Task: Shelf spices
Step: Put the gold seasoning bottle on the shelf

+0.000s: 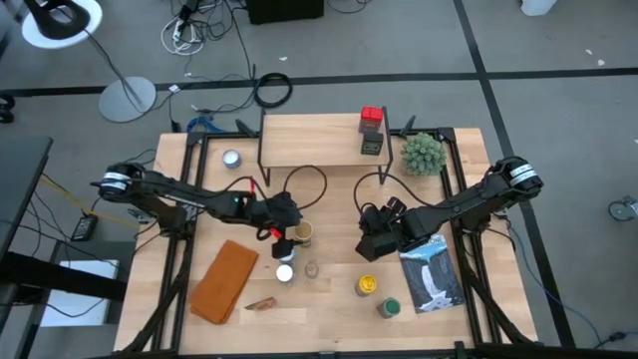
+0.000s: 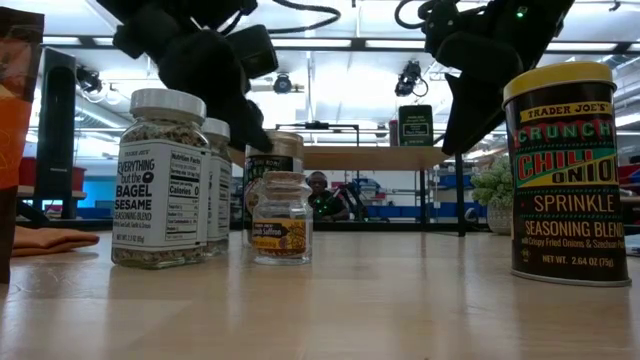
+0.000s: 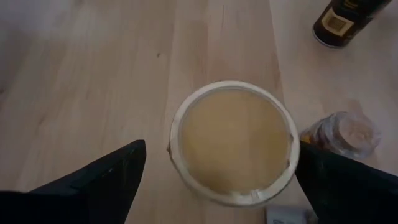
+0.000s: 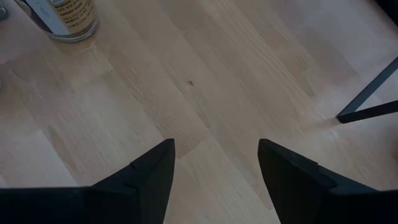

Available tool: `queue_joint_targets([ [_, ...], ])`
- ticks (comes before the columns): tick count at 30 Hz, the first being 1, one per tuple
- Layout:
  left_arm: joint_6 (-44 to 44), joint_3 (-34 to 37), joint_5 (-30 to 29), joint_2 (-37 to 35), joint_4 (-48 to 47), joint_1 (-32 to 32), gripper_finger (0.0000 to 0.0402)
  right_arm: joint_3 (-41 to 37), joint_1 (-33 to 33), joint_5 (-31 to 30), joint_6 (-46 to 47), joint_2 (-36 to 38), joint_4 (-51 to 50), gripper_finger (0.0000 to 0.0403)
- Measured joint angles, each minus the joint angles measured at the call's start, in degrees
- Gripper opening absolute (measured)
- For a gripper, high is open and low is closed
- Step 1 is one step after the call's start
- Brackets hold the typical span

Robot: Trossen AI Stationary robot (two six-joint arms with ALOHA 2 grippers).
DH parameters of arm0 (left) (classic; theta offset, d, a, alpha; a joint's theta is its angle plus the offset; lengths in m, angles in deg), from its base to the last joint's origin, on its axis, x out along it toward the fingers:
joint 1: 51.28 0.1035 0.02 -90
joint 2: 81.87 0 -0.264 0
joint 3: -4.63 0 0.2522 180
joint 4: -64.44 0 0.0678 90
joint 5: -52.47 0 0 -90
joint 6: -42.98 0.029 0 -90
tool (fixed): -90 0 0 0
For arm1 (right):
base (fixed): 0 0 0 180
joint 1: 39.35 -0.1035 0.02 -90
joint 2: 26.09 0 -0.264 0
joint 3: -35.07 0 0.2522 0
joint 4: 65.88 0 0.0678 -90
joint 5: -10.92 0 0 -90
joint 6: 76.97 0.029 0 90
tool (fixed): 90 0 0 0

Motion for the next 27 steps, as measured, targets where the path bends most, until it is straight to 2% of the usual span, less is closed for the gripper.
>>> queue_joint_targets([
  [7, -1.66, -0.02, -0.02, 1.67, 6.23, 0.00, 0.0400, 0.00, 0.00, 0.02, -0.38, 0.00, -0.02, 0.0229],
  [27, -1.38, 0.00, -0.27, 2.99, 5.20, 0.00, 0.0392, 0.00, 0.00, 0.00, -0.45, 0.00, 0.05, 0.0229],
])
